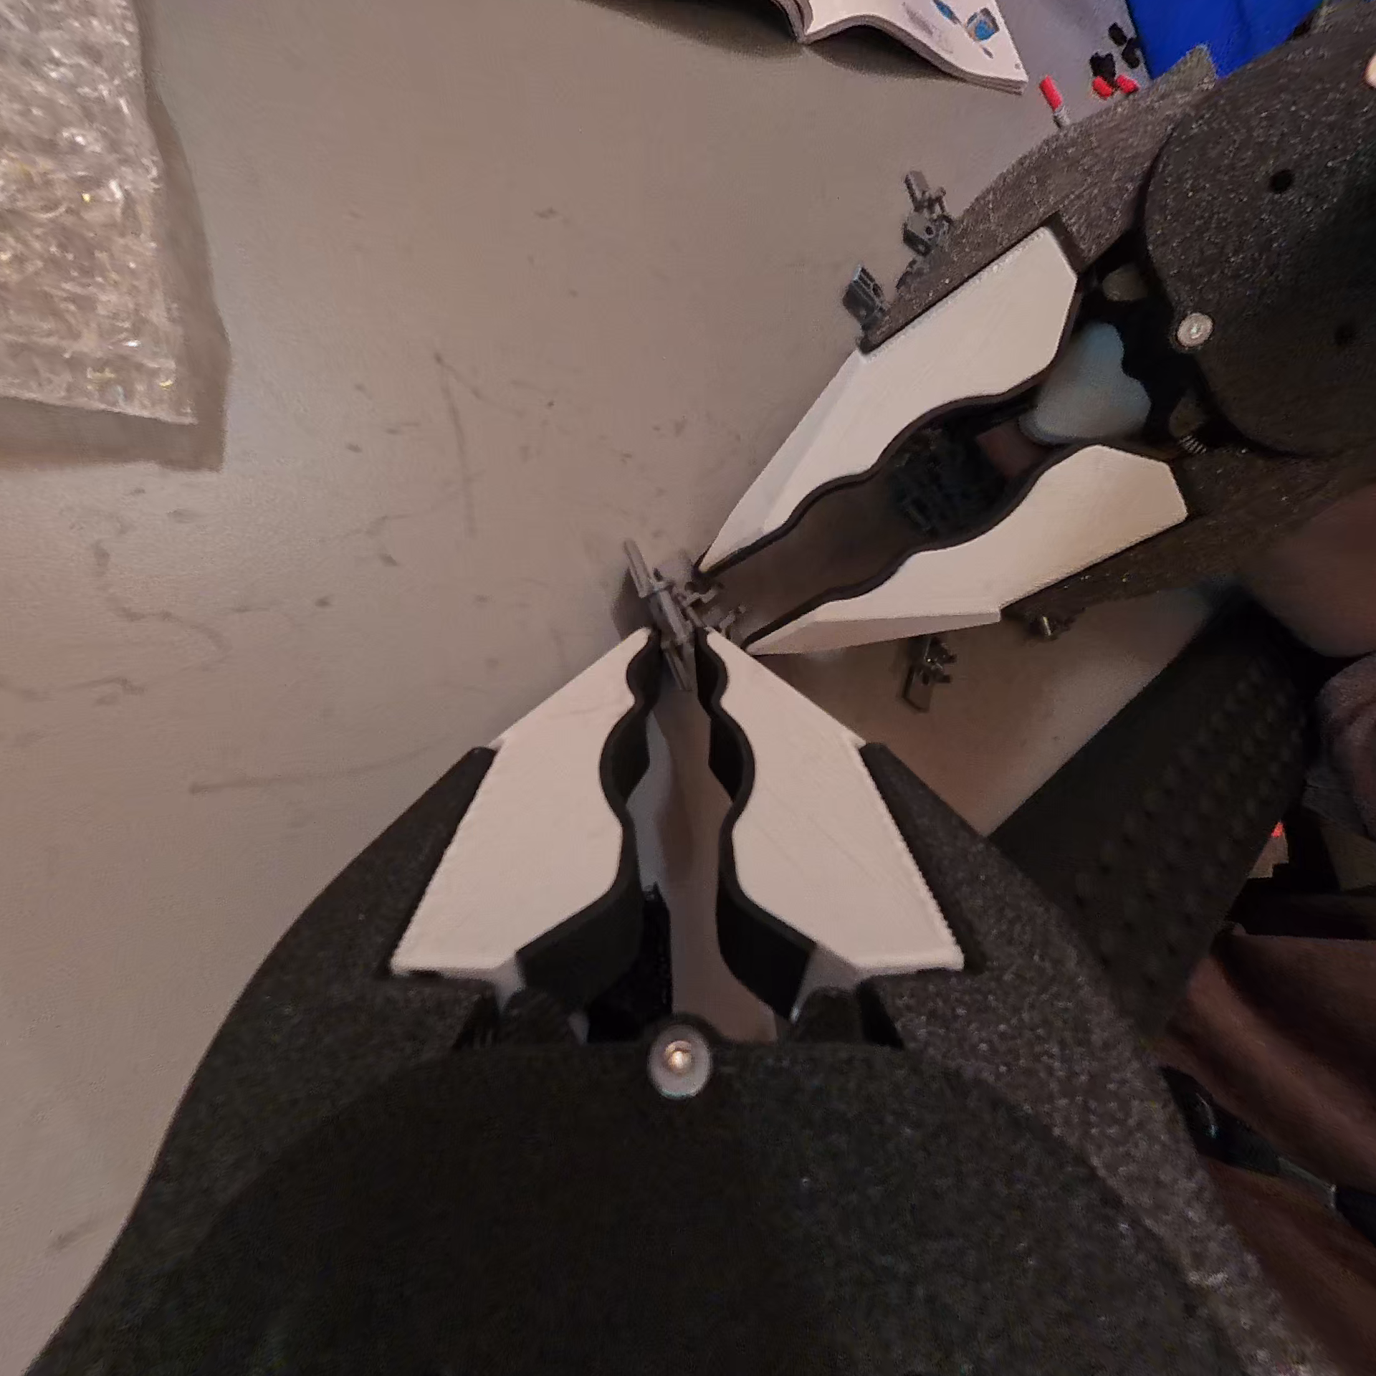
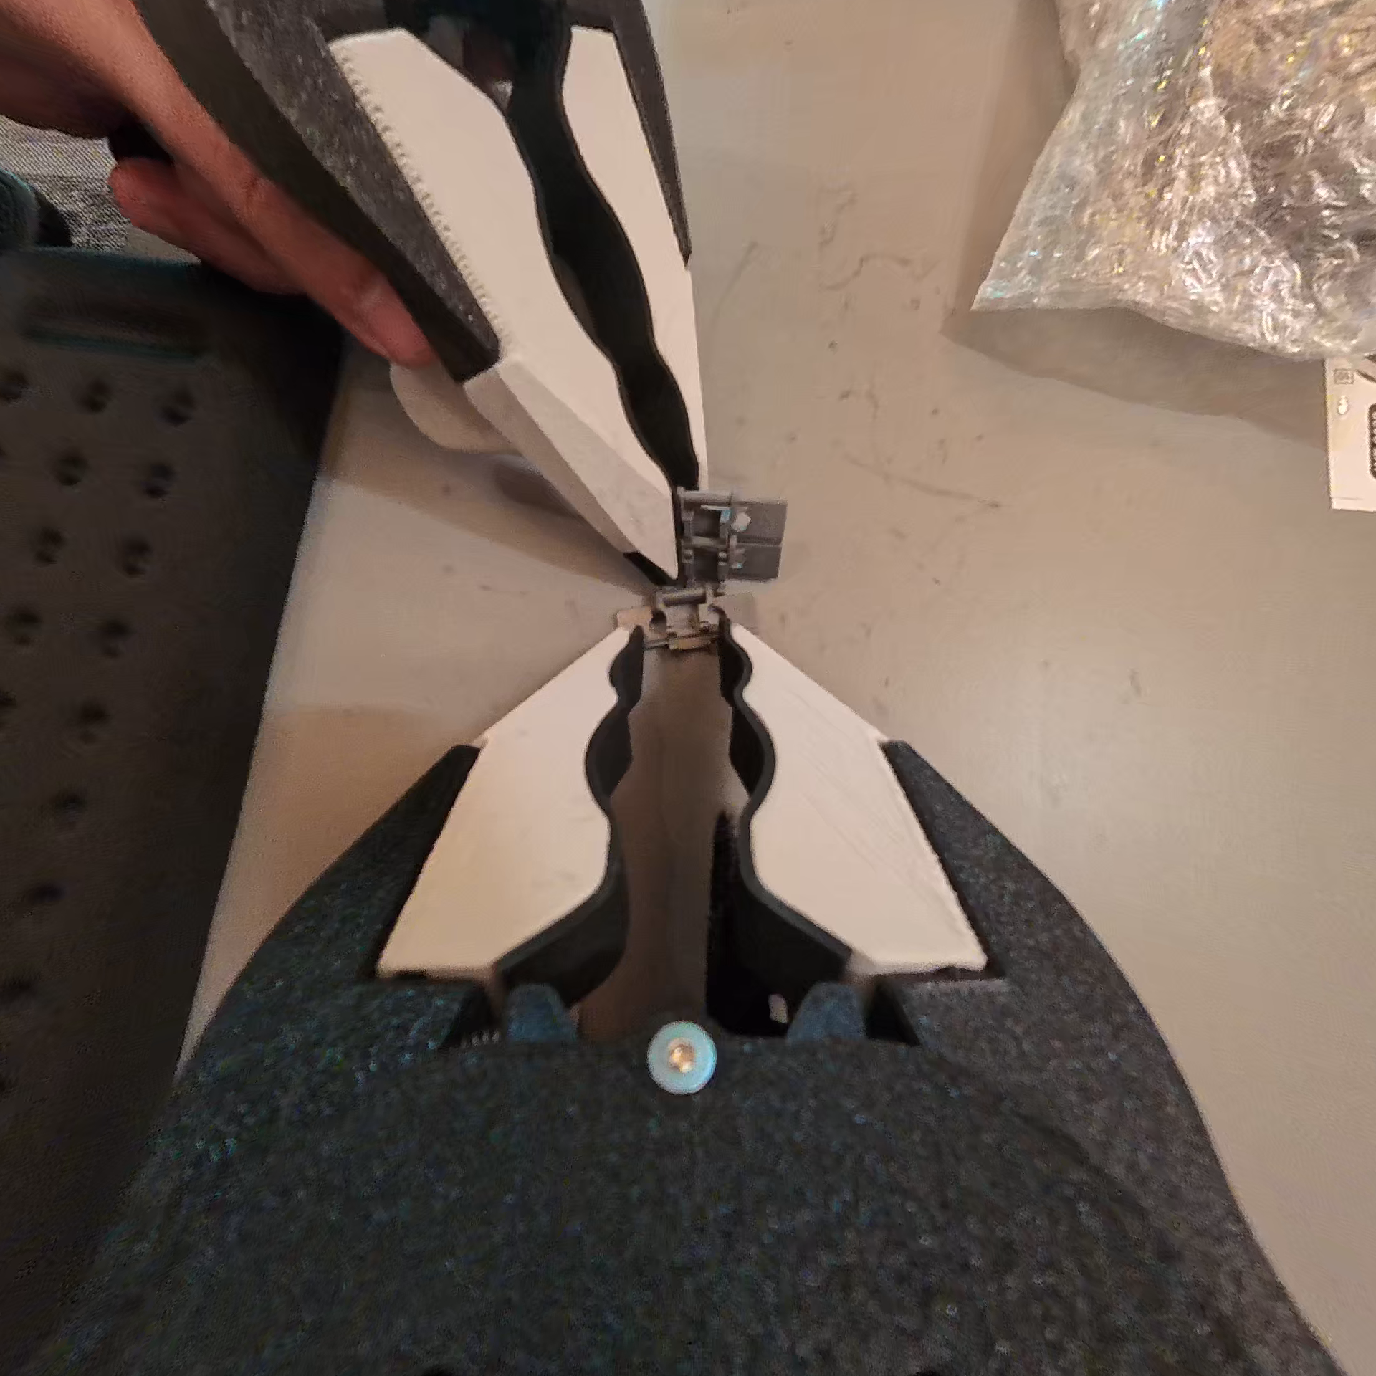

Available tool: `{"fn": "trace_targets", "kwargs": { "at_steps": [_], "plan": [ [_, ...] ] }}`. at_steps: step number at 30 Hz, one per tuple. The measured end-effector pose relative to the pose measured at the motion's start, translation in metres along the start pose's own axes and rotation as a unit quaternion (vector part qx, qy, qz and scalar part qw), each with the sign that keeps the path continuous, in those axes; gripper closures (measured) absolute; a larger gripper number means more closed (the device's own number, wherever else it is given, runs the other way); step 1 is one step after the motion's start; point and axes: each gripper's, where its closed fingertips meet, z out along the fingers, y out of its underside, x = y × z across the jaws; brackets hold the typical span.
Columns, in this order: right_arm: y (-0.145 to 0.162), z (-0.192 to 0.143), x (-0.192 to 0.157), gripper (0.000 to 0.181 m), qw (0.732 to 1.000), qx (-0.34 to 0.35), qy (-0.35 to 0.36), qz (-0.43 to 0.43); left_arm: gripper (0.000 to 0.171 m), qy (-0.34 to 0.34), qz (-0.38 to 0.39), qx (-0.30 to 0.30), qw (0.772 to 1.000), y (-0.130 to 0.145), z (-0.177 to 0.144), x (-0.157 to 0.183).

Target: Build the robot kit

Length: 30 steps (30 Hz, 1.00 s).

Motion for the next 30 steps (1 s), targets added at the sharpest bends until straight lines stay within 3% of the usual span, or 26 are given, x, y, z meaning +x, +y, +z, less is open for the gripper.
{"fn": "trace_targets", "kwargs": {
  "at_steps": [3,10,17,30],
  "plan": [
    [0.0005,-0.0003,0.0020,0.170,1.000,-0.001,0.002,0.008,0.164,-0.015,0.013,-0.002,1.000,0.0008,-0.0003,0.0003],
    [-0.0012,0.0012,0.0039,0.170,0.997,0.000,0.023,0.071,0.164,-0.068,0.051,-0.003,0.996,-0.0002,-0.0014,-0.0017],
    [-0.0019,0.0019,0.0049,0.170,0.997,-0.005,0.059,0.057,0.164,-0.063,0.034,-0.003,0.997,0.0015,-0.0042,-0.0014],
    [-0.0032,0.0030,0.0025,0.171,0.997,0.002,0.057,0.053,0.164,-0.060,0.056,-0.012,0.997,0.0023,-0.0023,0.0006]
  ]
}}
